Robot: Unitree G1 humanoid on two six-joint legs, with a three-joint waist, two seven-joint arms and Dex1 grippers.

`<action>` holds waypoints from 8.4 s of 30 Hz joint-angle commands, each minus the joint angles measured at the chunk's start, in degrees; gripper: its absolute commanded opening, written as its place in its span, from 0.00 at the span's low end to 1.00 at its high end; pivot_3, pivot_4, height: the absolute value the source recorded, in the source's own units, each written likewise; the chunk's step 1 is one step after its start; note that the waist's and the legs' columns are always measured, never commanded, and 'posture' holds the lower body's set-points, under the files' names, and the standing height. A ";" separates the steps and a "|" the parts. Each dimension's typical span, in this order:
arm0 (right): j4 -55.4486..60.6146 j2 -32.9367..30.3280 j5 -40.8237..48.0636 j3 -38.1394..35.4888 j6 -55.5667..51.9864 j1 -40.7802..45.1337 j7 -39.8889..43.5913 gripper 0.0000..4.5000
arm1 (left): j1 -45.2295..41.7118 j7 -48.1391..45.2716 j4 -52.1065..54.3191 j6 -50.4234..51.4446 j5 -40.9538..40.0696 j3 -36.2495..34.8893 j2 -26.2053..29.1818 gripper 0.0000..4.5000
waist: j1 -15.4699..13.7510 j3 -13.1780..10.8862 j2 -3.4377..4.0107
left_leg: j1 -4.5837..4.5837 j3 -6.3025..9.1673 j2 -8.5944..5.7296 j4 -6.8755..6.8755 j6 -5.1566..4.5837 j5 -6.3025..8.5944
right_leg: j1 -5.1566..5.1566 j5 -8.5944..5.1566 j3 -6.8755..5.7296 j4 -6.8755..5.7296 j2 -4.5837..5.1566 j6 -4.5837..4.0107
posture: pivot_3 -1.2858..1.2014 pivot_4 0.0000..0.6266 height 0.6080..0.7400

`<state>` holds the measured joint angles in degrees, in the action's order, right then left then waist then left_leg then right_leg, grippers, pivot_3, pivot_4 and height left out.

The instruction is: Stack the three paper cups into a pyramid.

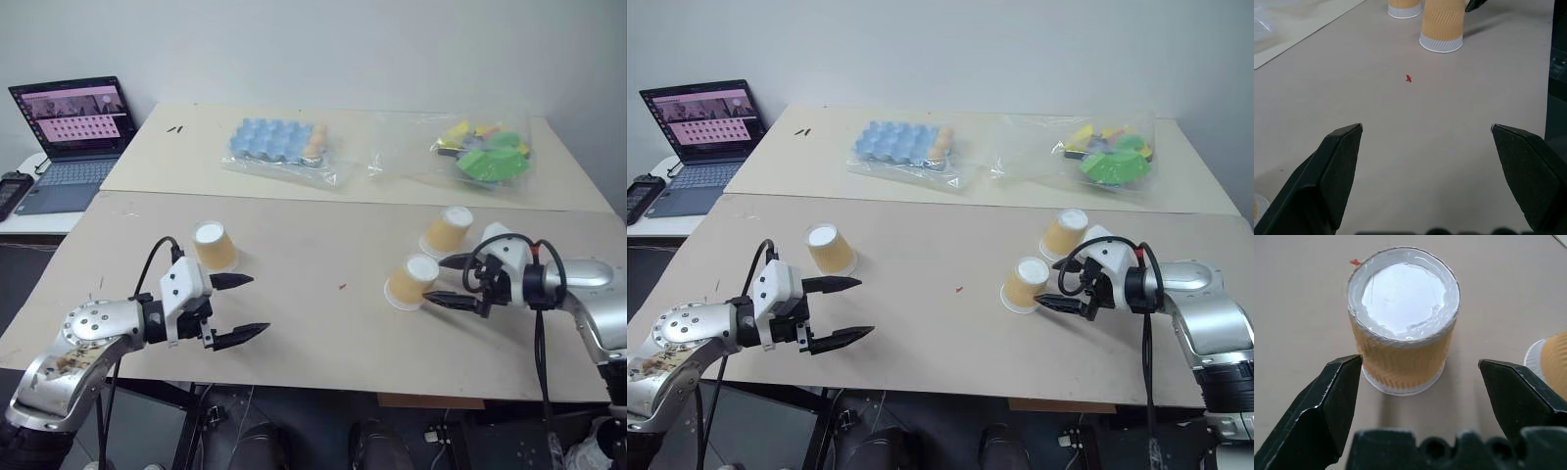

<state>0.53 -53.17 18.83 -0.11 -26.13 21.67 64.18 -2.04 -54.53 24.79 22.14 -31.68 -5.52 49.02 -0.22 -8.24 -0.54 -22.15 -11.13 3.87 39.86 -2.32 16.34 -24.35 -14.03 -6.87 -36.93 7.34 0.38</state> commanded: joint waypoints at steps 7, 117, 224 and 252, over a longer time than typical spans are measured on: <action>1.26 3.44 0.33 2.34 -1.69 6.74 0.72 0.99 | -0.81 1.56 2.07 0.84 0.32 -1.57 -0.31 1.00 | 0.37 0.00 0.00 | 0.06 0.02 0.02 0.02 0.00 0.00 | 0.04 0.00 0.03 -0.07 0.00 0.00 | 0.52 0.24 0.94; -31.33 28.75 -8.34 -9.95 8.10 27.97 -44.38 0.60 | -3.56 4.25 1.88 4.28 3.54 -2.04 -1.67 1.00 | 2.61 0.00 -0.13 | -0.08 0.05 0.02 -0.07 0.26 -0.18 | -0.13 0.03 0.00 -0.18 -0.12 -0.07 | 0.52 0.24 0.94; 11.49 23.68 0.03 10.59 -6.07 13.07 -7.13 1.00 | -3.65 4.46 3.41 7.10 3.43 -3.85 -0.40 1.00 | 1.01 -0.01 -0.15 | -0.13 0.13 0.00 -0.02 0.24 -0.16 | -0.14 0.04 -0.09 -0.16 -0.12 -0.09 | 0.52 0.24 0.94; 13.79 4.05 3.58 -3.76 -12.46 12.65 -9.51 1.00 | -3.96 28.28 -17.61 -4.18 17.52 -7.81 -20.40 1.00 | -0.30 0.03 -0.30 | -0.03 0.23 0.01 0.09 0.03 -0.03 | 0.06 0.09 -0.18 -0.16 0.08 -0.12 | 0.52 0.24 0.94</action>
<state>12.90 -47.27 22.59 -0.32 -38.97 34.21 55.19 -2.19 -24.52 12.22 21.14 -15.32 -14.48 28.18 -0.52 -8.21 -0.84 -22.19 -10.91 3.81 39.98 -2.32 16.32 -24.28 -13.95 -7.05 -37.12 7.48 0.28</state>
